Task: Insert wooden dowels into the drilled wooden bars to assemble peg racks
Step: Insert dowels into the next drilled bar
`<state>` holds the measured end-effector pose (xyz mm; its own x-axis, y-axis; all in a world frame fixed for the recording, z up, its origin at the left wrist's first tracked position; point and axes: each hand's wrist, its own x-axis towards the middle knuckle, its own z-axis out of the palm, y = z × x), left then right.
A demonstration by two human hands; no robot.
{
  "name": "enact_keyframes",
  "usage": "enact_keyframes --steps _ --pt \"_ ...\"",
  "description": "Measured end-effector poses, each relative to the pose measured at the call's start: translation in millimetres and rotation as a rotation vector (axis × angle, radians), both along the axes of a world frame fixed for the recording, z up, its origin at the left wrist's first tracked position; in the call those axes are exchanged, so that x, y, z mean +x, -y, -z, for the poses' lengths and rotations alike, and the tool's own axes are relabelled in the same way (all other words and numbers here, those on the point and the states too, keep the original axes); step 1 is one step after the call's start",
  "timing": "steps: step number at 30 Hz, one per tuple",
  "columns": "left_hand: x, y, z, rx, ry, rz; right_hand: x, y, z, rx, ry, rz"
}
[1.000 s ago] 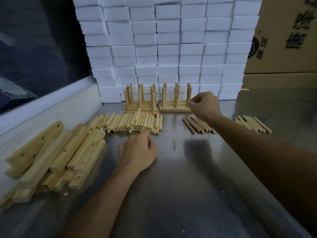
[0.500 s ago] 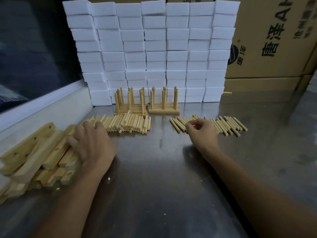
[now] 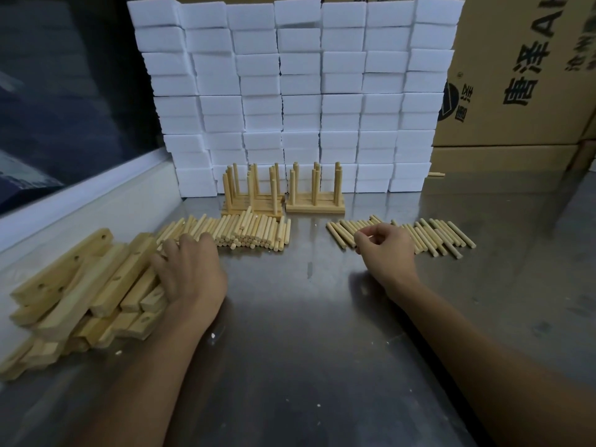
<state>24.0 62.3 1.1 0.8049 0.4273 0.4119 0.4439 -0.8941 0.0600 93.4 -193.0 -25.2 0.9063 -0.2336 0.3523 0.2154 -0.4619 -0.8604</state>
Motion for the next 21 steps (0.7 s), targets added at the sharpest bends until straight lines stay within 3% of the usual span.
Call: enact_keyframes --steps 5,11,14,17,21 --pt "-1.1 6.1 -0.6 -0.040 -0.016 0.091 0.8 -2.0 0.9 -0.164 0.012 -0.026" --pt "-2.0 8.5 -2.0 -0.089 0.063 0.142 -0.2 -14.0 1.2 -0.805 -0.068 -0.118" --pt "1.6 12.3 -2.9 -0.201 0.193 0.200 -0.7 -16.1 1.4 -0.930 -0.114 -0.135" --pt "5.5 20.3 -7.1 -0.500 0.384 0.307 -4.6 -16.4 -0.5 -0.914 -0.075 -0.086" --pt "4.8 32.1 -8.5 -1.184 0.426 0.484 -7.9 -18.0 -3.5 -0.835 -0.008 -0.023"
